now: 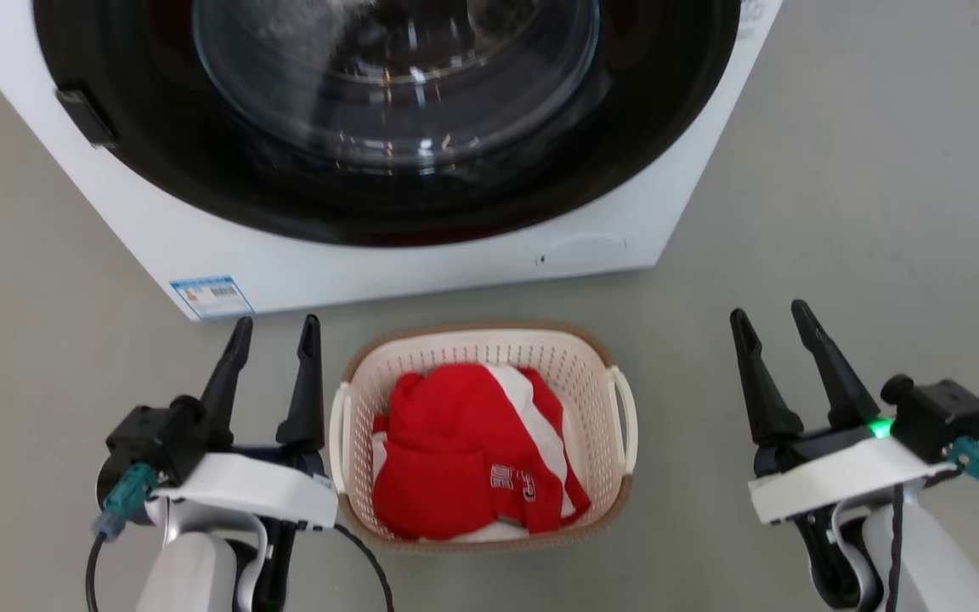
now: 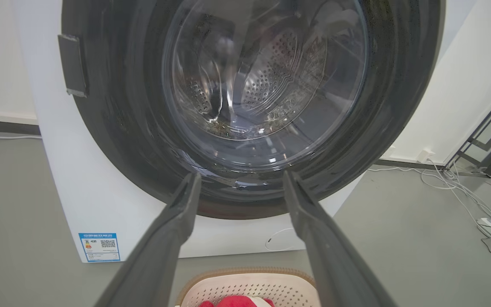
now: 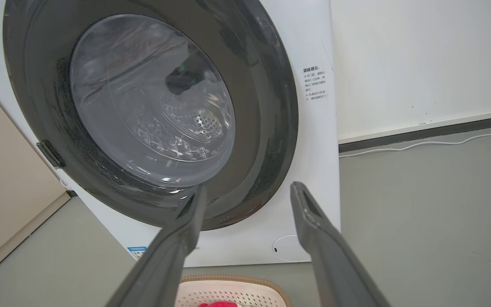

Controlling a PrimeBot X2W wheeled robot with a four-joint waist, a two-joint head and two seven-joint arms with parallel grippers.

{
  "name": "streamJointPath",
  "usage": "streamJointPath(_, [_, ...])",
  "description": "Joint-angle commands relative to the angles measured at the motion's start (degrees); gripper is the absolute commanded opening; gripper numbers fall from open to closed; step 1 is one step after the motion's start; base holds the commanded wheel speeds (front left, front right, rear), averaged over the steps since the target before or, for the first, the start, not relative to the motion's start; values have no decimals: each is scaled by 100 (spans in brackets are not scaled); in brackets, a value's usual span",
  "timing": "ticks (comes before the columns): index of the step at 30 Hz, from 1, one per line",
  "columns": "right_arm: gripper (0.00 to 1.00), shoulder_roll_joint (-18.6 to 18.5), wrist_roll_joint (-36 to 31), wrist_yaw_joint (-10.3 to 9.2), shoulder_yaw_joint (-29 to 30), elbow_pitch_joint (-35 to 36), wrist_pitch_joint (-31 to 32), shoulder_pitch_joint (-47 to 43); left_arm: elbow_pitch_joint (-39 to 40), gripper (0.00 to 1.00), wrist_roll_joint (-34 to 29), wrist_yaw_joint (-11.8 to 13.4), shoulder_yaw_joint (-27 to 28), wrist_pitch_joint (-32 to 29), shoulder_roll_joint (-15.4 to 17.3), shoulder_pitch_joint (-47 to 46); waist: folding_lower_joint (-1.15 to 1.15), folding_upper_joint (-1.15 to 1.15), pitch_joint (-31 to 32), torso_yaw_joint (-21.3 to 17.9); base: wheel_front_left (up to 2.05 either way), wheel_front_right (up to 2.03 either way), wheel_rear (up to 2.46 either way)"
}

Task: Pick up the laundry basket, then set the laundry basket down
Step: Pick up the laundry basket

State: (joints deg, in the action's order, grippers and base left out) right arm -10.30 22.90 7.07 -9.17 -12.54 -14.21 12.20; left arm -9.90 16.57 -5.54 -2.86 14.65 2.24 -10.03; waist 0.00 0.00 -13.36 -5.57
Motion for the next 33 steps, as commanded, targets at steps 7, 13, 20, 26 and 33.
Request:
streamJointPath(7, [100,-60,242,42,-138,-282,-79,598,-301,100,-126,-20,333,35,64,-658,0,0,-888,-65,0,0,0])
streamJointPath(13, [100,-95,303,42,-230,-592,-79,909,-678,100,-198,-32,403,35,64,-1045,0,0,-1407,-1,0,0,0])
streamJointPath(20, [100,-154,399,42,-341,-948,-79,1320,-1316,100,-326,-72,460,35,64,-1572,0,0,-2058,104,0,0,0])
streamJointPath(26, [100,-144,478,42,-327,-1279,-79,1582,-1844,100,-371,-91,547,35,64,-1945,0,0,-2424,155,0,0,0])
streamJointPath(33, [100,-109,644,42,-438,-1908,-79,1928,-2791,100,-545,-115,535,35,64,-2513,0,0,-2975,226,0,0,0])
